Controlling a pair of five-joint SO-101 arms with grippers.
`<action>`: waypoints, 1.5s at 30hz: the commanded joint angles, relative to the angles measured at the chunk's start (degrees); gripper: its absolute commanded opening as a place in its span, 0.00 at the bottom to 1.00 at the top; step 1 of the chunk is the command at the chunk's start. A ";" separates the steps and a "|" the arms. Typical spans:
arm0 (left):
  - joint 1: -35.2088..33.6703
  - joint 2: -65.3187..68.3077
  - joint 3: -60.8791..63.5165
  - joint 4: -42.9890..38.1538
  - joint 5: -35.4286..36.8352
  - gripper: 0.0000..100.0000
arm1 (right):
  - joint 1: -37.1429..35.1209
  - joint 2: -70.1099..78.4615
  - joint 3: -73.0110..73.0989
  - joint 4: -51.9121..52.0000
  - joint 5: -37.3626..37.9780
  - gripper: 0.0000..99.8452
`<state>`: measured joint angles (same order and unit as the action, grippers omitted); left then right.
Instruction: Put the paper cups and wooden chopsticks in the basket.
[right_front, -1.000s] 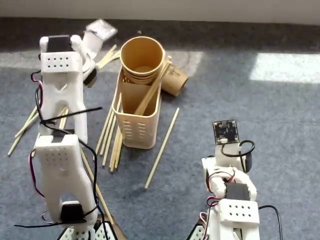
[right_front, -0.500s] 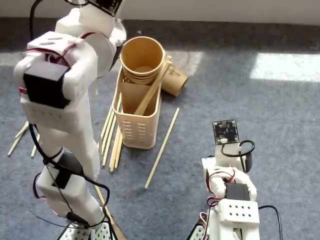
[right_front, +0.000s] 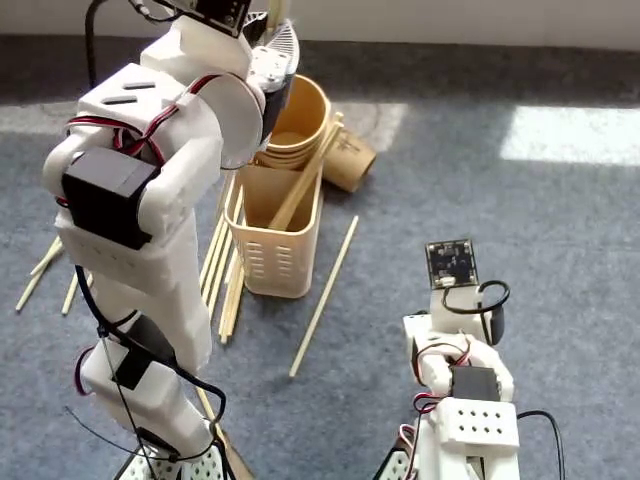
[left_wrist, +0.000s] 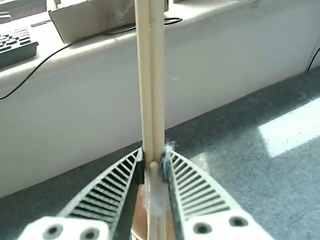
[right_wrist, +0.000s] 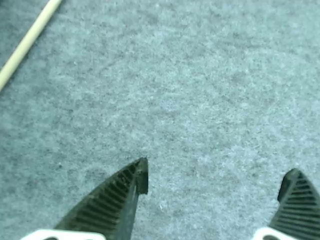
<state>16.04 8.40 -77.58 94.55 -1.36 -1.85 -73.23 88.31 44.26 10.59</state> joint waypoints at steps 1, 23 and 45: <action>0.13 0.92 0.57 -0.97 3.87 0.01 | 0.48 -0.57 -0.31 -1.01 0.70 0.39; 3.38 -5.67 0.84 -9.14 3.16 0.00 | 0.48 -0.57 -0.31 -1.10 0.70 0.39; -4.70 -7.43 8.40 -3.43 3.34 0.00 | 0.48 -0.57 -0.31 -1.10 0.70 0.39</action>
<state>15.16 2.51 -72.13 90.95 2.42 -1.85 -73.23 88.31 44.09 10.59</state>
